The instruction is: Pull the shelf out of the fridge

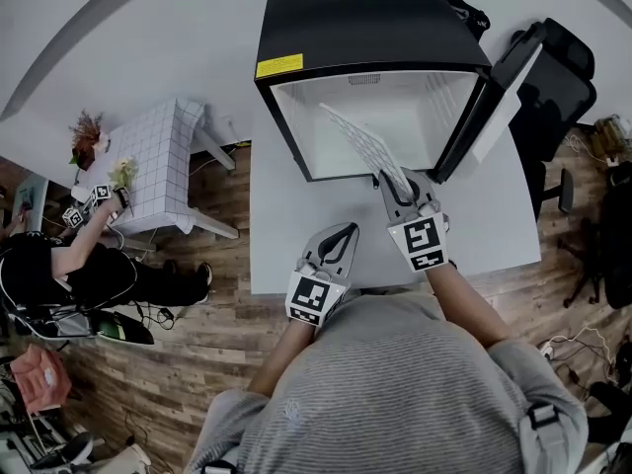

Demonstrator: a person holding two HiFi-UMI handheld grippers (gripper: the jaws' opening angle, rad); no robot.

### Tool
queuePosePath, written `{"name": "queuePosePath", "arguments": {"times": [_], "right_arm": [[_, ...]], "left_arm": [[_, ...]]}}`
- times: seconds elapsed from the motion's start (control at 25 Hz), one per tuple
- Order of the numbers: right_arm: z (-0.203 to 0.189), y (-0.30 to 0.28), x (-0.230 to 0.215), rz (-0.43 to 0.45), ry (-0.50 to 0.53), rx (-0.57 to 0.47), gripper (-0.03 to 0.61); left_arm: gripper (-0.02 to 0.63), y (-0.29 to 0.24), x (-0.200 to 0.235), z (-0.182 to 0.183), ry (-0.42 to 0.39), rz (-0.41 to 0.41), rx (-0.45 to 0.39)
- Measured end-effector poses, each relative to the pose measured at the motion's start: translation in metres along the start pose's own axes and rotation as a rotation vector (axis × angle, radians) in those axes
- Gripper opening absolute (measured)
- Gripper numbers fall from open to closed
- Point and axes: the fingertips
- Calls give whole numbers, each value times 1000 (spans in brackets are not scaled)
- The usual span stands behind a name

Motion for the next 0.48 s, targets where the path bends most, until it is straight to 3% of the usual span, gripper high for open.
{"name": "queuePosePath", "arguments": {"times": [0.24,0.48], "right_arm": [[64,34,-17,4,-63,-249,35],[86,64,-36,0,-111,-347,35]], "left_arm": [[11,-5,-7,9,-12,-4,-4],[11,-10,-17,13,-23,-9,-16]]}}
Point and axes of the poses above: the fingertips, and each gripper's own axes: y backward along the fingers, x to its left, z out of its top, and after that the axes turned 14 degrees about y, right-handed
